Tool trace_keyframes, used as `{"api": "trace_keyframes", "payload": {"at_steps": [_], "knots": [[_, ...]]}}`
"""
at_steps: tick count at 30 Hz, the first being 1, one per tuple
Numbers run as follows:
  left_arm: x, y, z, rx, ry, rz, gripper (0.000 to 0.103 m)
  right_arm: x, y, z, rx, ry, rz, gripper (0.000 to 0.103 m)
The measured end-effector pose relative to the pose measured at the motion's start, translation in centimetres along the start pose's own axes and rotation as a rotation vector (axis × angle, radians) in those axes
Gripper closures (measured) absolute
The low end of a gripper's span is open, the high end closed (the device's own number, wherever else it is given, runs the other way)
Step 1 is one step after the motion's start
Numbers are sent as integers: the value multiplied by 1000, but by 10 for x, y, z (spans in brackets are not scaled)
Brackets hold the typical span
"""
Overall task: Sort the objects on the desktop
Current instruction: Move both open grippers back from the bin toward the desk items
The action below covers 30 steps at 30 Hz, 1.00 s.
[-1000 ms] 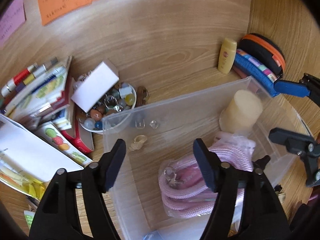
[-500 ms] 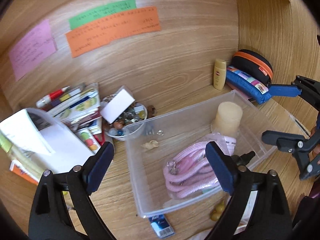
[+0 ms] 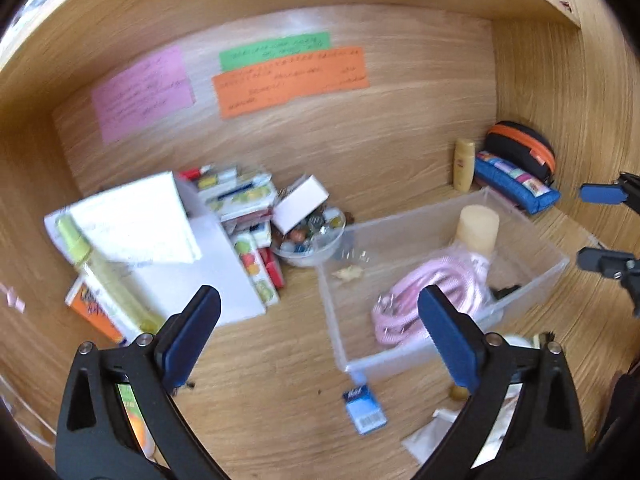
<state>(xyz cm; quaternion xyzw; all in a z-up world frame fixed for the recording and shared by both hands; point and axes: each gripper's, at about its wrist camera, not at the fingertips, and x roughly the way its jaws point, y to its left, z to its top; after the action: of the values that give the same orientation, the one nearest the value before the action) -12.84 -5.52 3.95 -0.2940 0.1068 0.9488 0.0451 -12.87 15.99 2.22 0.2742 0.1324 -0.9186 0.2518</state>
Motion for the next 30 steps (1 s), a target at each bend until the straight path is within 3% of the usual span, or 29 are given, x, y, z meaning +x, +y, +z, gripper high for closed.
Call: {"api": "trace_keyframes", "payload": {"at_steps": [10,19,24,30], "knots": [[13,18,-50,-37,122,62,3,-17,5,-36,12,26,-18,14],[35,12,-83,-65,234,30,3,-4,-4,-71,46,111,-40,14],[47,3,-91,-61,274,9,3,4,2,-86,41,161,14,16],[56,0,-96,-74,302,-11,3,9,19,-96,-16,195,61,34]]}}
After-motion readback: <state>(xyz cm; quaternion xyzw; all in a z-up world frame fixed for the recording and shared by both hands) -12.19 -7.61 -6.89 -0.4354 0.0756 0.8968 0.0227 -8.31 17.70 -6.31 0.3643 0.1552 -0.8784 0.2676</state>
